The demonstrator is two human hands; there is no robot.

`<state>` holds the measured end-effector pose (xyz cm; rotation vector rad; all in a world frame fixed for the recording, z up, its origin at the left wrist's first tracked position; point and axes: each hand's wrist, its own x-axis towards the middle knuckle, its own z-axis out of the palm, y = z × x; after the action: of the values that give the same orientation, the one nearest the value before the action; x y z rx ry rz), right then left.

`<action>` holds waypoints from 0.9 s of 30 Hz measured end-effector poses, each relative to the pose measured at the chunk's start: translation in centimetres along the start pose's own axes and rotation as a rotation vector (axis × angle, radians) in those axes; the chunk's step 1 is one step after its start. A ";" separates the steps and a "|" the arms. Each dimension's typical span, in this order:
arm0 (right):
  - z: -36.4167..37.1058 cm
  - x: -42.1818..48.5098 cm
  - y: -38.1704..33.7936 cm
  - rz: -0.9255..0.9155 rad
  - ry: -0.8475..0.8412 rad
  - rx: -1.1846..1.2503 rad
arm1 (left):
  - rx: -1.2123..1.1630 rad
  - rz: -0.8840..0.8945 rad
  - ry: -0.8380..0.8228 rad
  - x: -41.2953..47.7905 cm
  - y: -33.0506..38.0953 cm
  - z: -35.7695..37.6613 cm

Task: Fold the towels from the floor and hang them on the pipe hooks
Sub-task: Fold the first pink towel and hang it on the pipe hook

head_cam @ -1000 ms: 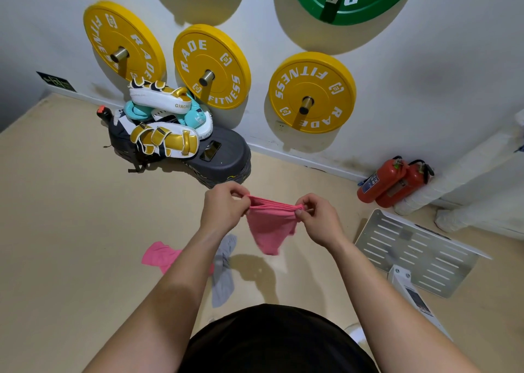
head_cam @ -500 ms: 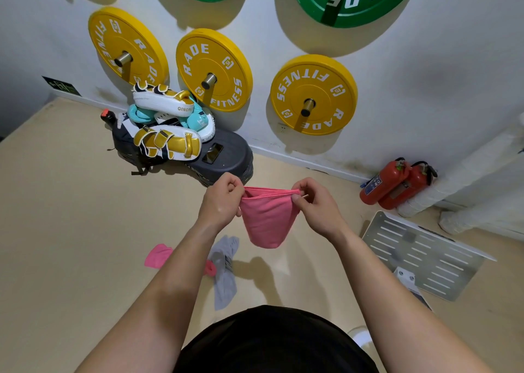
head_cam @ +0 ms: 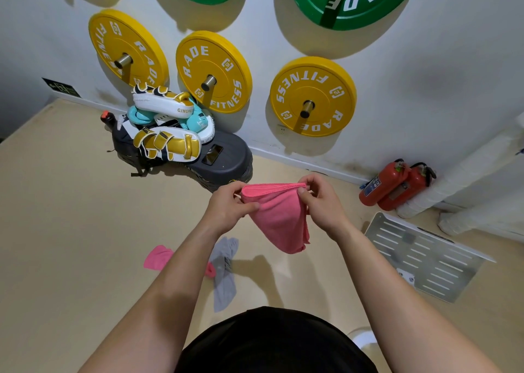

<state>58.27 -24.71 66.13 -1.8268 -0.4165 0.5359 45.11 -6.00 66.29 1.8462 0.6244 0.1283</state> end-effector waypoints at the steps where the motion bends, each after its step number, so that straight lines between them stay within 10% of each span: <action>1: -0.1 0.0 0.2 0.021 0.003 -0.004 | 0.010 0.030 0.012 0.2 0.0 -0.1; 12: -0.7 -0.4 -3.3 -0.034 -0.451 -0.264 | 0.003 0.240 -0.104 0.6 2.6 0.4; 27: -0.5 2.6 -7.5 -0.283 -0.453 -0.343 | -0.078 0.005 -0.222 0.4 -1.3 1.1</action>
<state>60.57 -21.41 72.94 -1.9172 -1.1138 0.7121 45.38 -6.42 64.61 1.7570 0.4538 -0.0489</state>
